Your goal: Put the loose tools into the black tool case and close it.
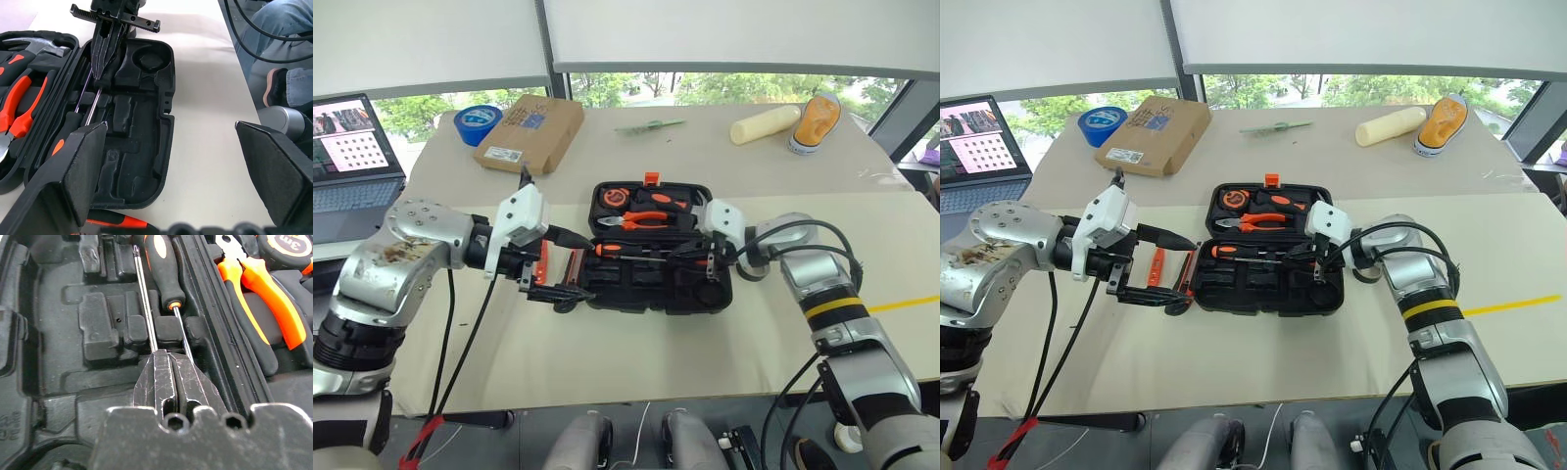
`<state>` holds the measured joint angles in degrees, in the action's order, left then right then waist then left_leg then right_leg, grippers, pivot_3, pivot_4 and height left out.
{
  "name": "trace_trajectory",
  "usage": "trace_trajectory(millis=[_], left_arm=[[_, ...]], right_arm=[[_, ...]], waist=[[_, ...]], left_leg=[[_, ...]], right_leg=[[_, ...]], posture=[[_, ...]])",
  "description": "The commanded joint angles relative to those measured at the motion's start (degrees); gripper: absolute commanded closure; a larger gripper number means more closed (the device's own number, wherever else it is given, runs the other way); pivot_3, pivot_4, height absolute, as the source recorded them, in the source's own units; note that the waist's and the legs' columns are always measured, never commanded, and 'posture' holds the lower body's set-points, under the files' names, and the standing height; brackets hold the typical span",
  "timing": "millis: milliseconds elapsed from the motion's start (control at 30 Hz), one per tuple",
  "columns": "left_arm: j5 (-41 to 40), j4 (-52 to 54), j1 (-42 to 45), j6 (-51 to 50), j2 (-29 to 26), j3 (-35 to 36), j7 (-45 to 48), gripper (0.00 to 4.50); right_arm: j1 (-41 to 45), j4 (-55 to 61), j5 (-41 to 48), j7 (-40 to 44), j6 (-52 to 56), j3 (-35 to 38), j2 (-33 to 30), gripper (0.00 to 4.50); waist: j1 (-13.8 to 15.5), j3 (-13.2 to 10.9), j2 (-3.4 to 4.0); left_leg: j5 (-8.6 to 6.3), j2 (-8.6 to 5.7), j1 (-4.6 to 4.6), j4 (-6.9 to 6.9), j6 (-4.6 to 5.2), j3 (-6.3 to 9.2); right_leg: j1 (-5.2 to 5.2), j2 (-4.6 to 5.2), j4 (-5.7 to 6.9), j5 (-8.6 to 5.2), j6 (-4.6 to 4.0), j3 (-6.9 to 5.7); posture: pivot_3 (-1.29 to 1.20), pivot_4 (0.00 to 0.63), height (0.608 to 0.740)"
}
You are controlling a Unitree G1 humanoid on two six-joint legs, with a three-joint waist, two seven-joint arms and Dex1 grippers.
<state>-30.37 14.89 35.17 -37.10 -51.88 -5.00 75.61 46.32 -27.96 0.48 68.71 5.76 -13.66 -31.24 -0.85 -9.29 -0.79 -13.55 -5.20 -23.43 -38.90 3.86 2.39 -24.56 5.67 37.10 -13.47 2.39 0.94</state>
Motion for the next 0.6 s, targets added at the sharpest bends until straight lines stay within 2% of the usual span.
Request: trace_trajectory(millis=[33, 200, 367, 467, 567, 600], left_arm=[[0.3, 0.25, 0.3, 1.61, 0.32, 0.21, 0.1, 0.0], [0.93, -0.39, 0.4, 2.37, 0.52, -0.33, 0.13, 0.0], [2.28, -1.33, 0.32, 3.42, 0.89, -0.94, -0.23, 0.0], [3.02, -1.57, -0.42, 3.31, 0.76, -0.54, -1.35, 0.0], [3.25, -0.62, -3.01, 1.62, 0.18, 1.67, -4.75, 0.0], [2.6, 0.43, -4.91, -0.49, 0.1, 3.98, -7.38, 0.0]], right_arm=[[0.4, -0.95, -3.43, -0.76, 1.03, -2.97, 0.45, 4.43], [-0.78, 1.88, -5.96, 1.54, -1.62, -6.39, -0.45, 4.43], [-0.57, 2.78, -5.47, -0.65, -0.87, -5.02, 0.98, 4.43], [0.84, 4.08, -3.27, -2.56, -0.05, -1.64, 1.29, 4.43], [1.66, 9.77, 2.58, -2.4, 6.63, 3.62, 0.8, 4.43], [1.27, 13.1, 5.3, -1.78, 9.75, 5.53, -0.03, 4.02]], waist=[[0.0, 0.0, 0.0], [0.0, 0.01, 0.0], [0.0, 0.01, -0.01], [-0.24, 0.01, -0.02], [-0.35, 0.0, -0.01], [-0.29, 0.0, -0.01]], left_leg=[[0.0, 0.0, 0.02, 0.0, 0.0, 0.0], [-0.02, 0.01, 0.09, 0.0, -0.02, 0.0], [-0.04, 0.01, 0.18, 0.01, -0.03, 0.03], [-0.04, 0.02, 0.17, 0.04, -0.04, 0.03], [-0.04, 0.03, 0.07, 0.05, -0.07, 0.02], [-0.03, 0.03, -0.04, 0.04, -0.08, 0.01]], right_leg=[[0.01, 0.0, 0.0, 0.0, 0.0, 0.0], [0.06, -0.01, 0.0, 0.0, 0.0, -0.01], [0.17, -0.03, -0.02, 0.0, 0.0, -0.04], [0.14, -0.06, 0.0, 0.0, 0.0, -0.02], [-0.01, -0.08, 0.02, 0.0, 0.0, 0.03], [-0.14, -0.07, 0.04, 0.0, 0.0, 0.04]], posture=[[0.0, 0.15, 0.738], [0.0, 0.15, 0.738], [0.0, 0.15, 0.738], [0.0, 0.15, 0.738], [0.0, 0.15, 0.738], [0.0, 0.15, 0.738]])
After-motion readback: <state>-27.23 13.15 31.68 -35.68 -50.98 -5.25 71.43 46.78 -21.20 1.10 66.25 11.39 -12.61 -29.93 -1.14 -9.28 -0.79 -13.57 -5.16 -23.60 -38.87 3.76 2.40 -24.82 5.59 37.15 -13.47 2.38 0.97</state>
